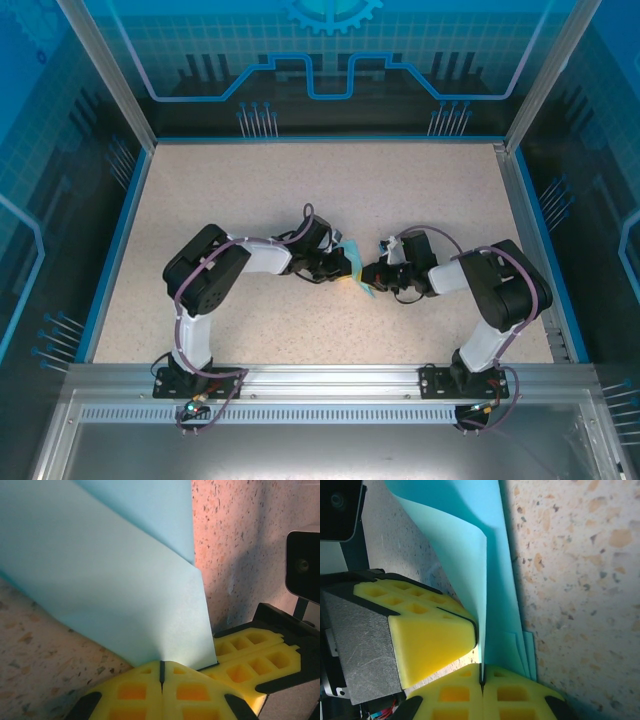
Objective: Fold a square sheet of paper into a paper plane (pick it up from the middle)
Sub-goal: Fold the wing for the fifth time at the center of the table.
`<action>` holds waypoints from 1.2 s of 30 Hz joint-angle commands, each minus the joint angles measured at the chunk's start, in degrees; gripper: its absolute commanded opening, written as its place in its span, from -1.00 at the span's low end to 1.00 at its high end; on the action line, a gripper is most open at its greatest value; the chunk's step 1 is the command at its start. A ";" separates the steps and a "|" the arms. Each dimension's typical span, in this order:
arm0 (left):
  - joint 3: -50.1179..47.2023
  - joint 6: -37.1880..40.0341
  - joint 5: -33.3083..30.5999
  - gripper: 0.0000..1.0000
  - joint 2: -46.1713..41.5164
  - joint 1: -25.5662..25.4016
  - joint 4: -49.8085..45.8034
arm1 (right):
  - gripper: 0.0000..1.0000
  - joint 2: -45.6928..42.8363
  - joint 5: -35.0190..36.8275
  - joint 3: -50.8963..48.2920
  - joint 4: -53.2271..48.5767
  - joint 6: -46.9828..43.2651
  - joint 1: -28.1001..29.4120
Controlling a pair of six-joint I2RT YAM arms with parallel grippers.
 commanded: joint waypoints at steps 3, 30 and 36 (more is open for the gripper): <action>2.38 1.37 -4.63 -0.92 2.51 -0.24 -8.49 | -0.87 -0.59 3.77 0.84 -10.32 -3.64 -1.07; 5.64 1.91 -5.14 -0.94 4.04 -0.25 -13.92 | -0.87 -0.59 4.88 1.30 -20.45 -8.73 -1.13; 5.85 2.06 -6.31 -0.94 4.36 -0.25 -15.70 | -0.74 -7.10 5.78 1.44 -24.30 -9.41 -1.10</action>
